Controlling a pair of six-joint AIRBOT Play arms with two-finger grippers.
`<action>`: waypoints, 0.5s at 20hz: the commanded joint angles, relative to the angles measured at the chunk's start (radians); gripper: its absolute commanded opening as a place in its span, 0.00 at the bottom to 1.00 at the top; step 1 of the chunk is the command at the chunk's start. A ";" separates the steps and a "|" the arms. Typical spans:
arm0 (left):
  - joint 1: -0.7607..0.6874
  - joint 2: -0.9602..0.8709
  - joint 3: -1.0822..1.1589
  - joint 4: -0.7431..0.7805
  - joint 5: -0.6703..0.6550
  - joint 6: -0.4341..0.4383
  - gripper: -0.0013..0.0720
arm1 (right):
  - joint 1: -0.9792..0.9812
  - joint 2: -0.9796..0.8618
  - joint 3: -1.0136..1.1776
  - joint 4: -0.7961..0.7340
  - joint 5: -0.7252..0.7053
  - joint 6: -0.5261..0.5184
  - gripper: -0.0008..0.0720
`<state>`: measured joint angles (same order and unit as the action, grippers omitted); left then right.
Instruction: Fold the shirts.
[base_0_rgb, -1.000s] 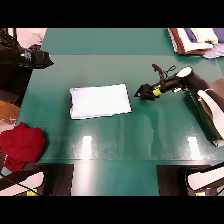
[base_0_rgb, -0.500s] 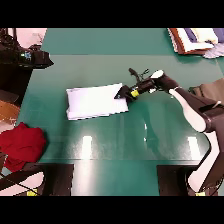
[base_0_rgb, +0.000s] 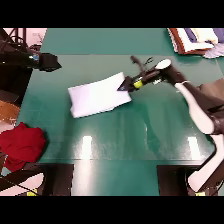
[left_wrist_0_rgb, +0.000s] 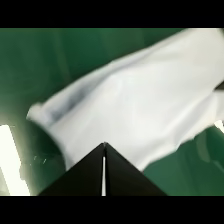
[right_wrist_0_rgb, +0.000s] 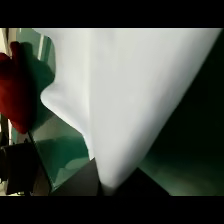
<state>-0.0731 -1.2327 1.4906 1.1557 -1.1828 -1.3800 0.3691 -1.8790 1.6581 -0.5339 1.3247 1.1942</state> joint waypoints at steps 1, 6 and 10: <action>-0.077 0.001 0.000 0.000 0.008 0.000 0.05 | -0.169 0.180 -0.076 -0.078 0.014 0.021 0.03; -0.134 0.001 0.000 -0.013 0.053 0.000 0.05 | -0.497 0.401 -0.198 -0.240 -0.011 0.021 0.03; -0.174 0.001 0.000 -0.018 0.099 -0.001 0.05 | -0.726 0.441 -0.203 -0.250 -0.068 0.021 0.03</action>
<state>-0.2173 -1.2327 1.4906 1.1431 -1.1206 -1.3800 -0.2016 -1.4849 1.4719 -0.7490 1.3014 1.2140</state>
